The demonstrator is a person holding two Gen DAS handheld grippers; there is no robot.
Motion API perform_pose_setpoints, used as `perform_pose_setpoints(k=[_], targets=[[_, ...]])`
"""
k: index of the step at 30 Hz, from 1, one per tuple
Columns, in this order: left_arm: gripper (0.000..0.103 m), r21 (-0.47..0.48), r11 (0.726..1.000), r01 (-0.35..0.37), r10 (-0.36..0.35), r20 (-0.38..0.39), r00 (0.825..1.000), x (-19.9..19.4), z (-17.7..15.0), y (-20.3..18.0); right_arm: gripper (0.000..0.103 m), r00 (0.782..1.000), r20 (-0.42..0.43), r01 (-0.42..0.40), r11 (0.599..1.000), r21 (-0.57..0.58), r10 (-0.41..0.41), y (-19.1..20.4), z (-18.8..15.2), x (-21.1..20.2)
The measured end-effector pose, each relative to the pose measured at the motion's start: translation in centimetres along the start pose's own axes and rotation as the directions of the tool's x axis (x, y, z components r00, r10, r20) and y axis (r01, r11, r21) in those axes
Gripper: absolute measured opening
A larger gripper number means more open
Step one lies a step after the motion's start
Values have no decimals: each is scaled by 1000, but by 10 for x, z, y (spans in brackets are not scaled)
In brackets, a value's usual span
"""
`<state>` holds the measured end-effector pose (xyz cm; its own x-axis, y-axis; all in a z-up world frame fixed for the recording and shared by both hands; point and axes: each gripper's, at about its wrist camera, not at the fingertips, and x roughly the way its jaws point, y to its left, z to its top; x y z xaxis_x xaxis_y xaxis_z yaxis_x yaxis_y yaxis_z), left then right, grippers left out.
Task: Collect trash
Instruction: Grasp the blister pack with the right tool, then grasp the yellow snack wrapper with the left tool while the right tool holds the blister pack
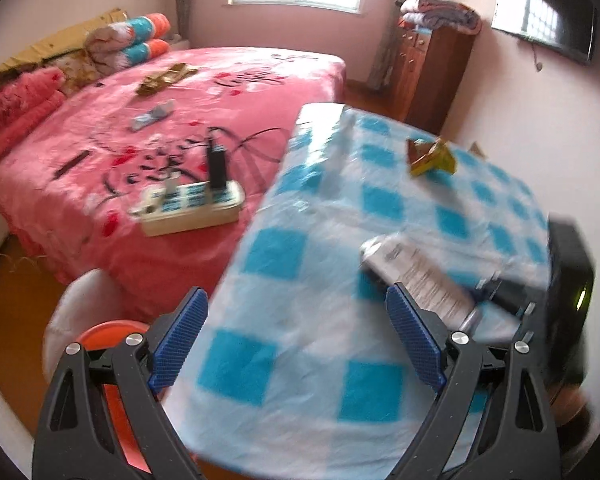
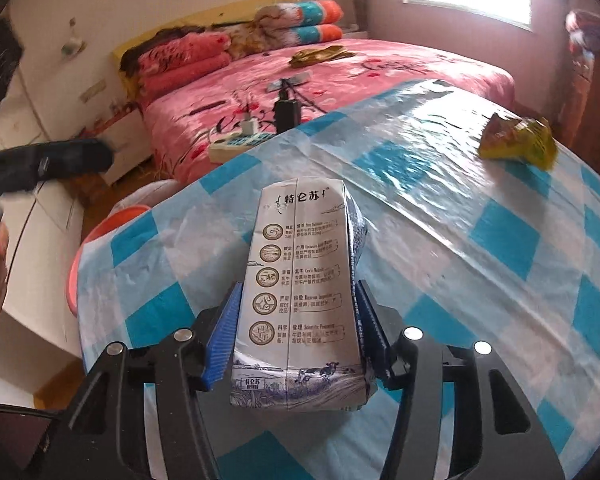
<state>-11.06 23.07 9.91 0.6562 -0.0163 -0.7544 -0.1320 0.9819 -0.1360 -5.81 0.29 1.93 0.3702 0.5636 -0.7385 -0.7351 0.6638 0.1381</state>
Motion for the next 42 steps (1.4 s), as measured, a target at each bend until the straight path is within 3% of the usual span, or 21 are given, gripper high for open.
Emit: perform_pose_setpoints(k=[6,11,16,20,24,27,35,42], targets=[[91,6,991,136,-136,-17,991,34,43,-44,56,997,73,-18,988,155,6,-28,-20,-27],[91,73,968,241,-236,-73,969,83,83,-104,56,994,111,-38,970,241,12,-46,-33,-44],[91,74,945,318,-306,-146,941,132,115,-152,56,989,145,-75,957,279,35,-60,-41,-55],[91,70,938,339,-321,-194,927,166,133,-184,56,987,155,-93,952,292,49,-63,-42,-57],[91,63,951,302,-280,-236,931,200,146,-202,56,985,162,-109,953,283,64,-61,-41,-59],[91,90,967,237,-210,-237,948,217,156,-207,56,983,170,-119,950,288,71,-62,-42,-61],[91,195,971,139,-87,-252,964,245,160,-215,56,983,168,-116,951,286,70,-57,-42,-62],[91,167,980,107,-62,-256,965,262,160,-208,56,981,173,-138,943,303,88,-63,-43,-62]])
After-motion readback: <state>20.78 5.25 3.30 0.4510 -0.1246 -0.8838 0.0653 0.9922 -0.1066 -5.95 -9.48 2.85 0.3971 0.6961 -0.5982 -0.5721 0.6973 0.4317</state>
